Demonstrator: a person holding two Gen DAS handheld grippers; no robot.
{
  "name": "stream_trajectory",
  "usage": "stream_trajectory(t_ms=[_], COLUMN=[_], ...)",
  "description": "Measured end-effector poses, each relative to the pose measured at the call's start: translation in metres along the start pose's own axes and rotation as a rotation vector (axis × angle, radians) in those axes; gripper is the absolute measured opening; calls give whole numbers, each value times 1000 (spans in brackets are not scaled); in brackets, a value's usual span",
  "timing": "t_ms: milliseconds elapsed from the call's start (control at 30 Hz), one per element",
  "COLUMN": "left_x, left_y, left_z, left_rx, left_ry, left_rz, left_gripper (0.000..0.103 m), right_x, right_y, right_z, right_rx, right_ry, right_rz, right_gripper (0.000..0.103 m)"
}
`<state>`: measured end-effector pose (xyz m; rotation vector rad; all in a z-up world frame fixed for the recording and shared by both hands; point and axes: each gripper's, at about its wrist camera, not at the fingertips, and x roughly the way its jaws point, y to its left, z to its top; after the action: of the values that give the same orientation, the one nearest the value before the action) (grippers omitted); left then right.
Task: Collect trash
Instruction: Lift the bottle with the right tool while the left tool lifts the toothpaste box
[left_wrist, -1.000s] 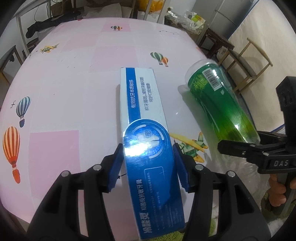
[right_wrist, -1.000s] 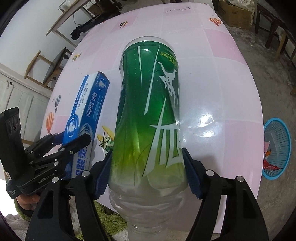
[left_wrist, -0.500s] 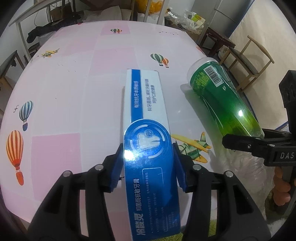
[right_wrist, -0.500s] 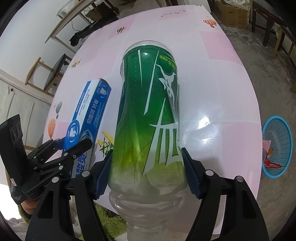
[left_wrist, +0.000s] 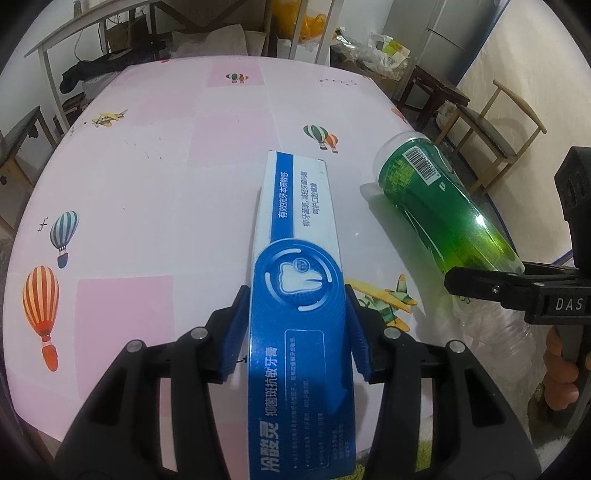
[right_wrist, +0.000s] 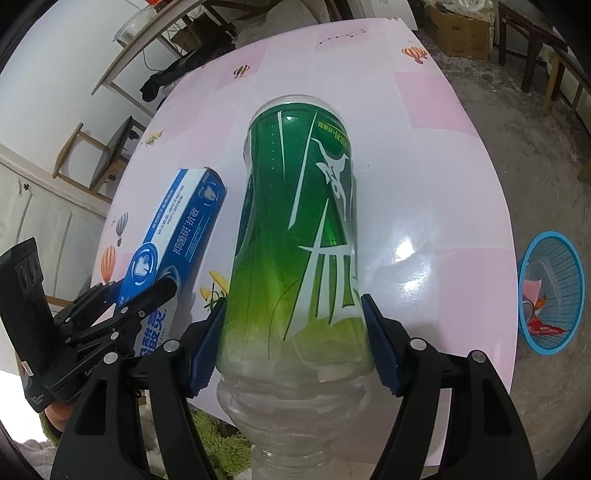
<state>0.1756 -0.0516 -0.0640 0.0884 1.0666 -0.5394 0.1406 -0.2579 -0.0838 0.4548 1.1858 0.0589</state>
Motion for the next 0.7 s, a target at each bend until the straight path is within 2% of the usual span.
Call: stream_trajectory(t_ms=[700], left_x=[-11], left_y=[-3], left_z=[1], left_rx=[5], left_ry=[-30], left_rz=[2], left_gripper=[46], right_x=[-7], right_y=[0], right_z=[0], right_rx=[7], right_ry=[-32], right_rz=[12], right_gripper=[68])
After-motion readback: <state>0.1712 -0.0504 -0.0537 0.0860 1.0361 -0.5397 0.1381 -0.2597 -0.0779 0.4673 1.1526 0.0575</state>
